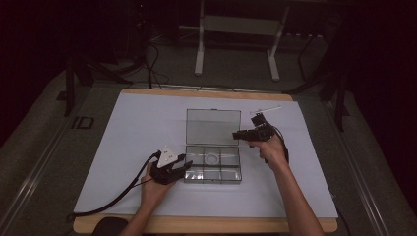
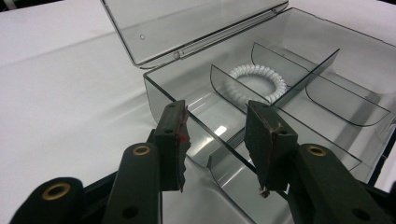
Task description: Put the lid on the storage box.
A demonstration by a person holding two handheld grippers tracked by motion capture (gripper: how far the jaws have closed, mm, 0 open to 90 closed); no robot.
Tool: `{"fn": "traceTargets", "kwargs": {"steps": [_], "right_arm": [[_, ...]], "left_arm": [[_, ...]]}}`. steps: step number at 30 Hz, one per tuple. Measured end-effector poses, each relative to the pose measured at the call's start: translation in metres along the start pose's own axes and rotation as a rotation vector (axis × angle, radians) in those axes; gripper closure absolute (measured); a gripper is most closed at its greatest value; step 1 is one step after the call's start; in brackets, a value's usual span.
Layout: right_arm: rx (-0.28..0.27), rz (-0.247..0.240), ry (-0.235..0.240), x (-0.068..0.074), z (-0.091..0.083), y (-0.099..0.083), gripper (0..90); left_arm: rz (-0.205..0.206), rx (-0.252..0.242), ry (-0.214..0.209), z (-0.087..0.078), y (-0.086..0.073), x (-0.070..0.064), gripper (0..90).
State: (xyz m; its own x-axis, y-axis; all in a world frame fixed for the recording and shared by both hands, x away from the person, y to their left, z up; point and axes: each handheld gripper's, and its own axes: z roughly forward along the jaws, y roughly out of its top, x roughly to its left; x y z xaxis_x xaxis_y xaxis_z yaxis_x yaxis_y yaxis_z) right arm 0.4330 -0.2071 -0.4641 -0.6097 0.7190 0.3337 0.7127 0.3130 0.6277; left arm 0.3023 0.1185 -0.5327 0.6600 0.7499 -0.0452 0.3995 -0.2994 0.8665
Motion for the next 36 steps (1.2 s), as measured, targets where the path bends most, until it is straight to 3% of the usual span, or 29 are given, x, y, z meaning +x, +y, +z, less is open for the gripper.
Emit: {"fn": "traceTargets", "kwargs": {"steps": [17,36], "right_arm": [[-0.02,-0.168,-0.116,0.026,-0.012,-0.012,73.3],[-0.053,-0.173,-0.102,0.031,-0.019,-0.028,71.4]], "left_arm": [[-0.001,0.002,0.001,0.0,0.0,0.0,60.2],[-0.016,-0.004,-0.019,-0.003,0.004,0.005,60.7]]}}
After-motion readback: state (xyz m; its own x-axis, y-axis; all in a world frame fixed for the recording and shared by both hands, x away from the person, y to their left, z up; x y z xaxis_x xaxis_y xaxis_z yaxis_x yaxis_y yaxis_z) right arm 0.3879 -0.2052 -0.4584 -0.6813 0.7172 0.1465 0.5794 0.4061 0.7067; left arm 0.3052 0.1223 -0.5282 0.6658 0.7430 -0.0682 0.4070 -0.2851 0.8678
